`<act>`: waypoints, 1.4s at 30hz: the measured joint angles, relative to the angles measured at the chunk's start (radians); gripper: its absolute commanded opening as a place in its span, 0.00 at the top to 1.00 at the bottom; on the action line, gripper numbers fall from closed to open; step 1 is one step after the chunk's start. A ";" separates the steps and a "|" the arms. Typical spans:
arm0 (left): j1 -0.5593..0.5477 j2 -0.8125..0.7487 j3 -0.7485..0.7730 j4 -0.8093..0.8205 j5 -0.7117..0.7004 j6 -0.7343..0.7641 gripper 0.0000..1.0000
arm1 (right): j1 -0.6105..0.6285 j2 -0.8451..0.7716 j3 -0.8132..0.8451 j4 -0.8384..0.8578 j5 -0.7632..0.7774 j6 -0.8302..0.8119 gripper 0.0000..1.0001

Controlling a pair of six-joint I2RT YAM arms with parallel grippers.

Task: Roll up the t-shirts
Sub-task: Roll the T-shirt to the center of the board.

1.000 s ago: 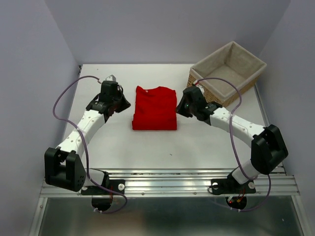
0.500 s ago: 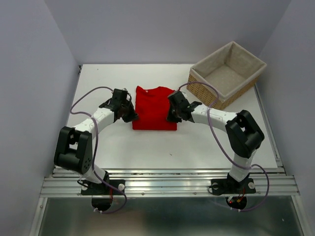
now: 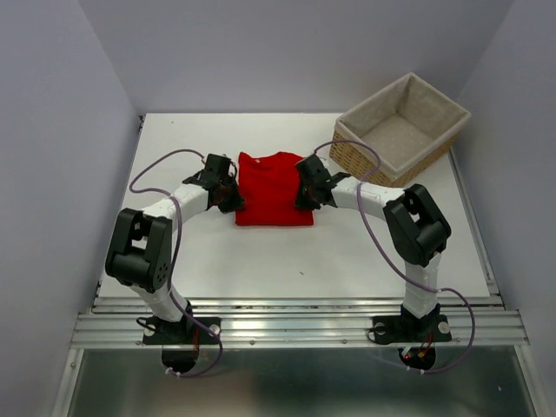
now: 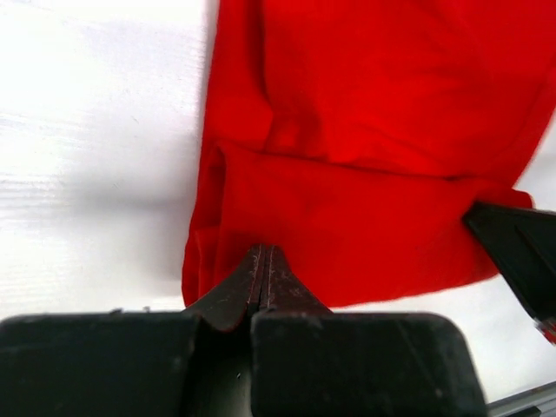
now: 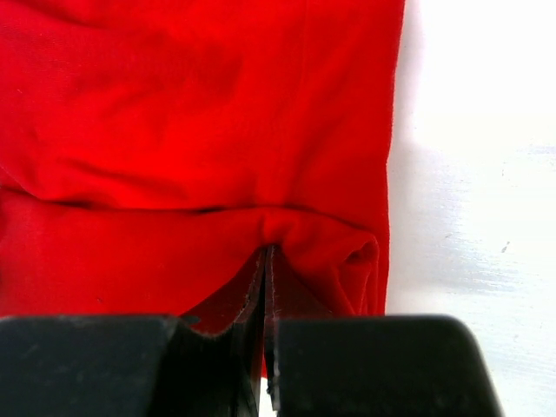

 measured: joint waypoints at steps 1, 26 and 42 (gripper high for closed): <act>-0.003 -0.013 0.000 -0.003 -0.005 0.002 1.00 | 0.000 0.000 0.000 0.000 0.000 -0.001 0.96; -0.125 0.113 0.051 0.035 0.003 -0.005 1.00 | 0.000 -0.113 -0.009 -0.019 0.041 -0.029 0.94; -0.124 0.120 0.026 0.092 0.018 0.035 1.00 | 0.000 -0.045 -0.124 0.114 0.043 -0.022 0.98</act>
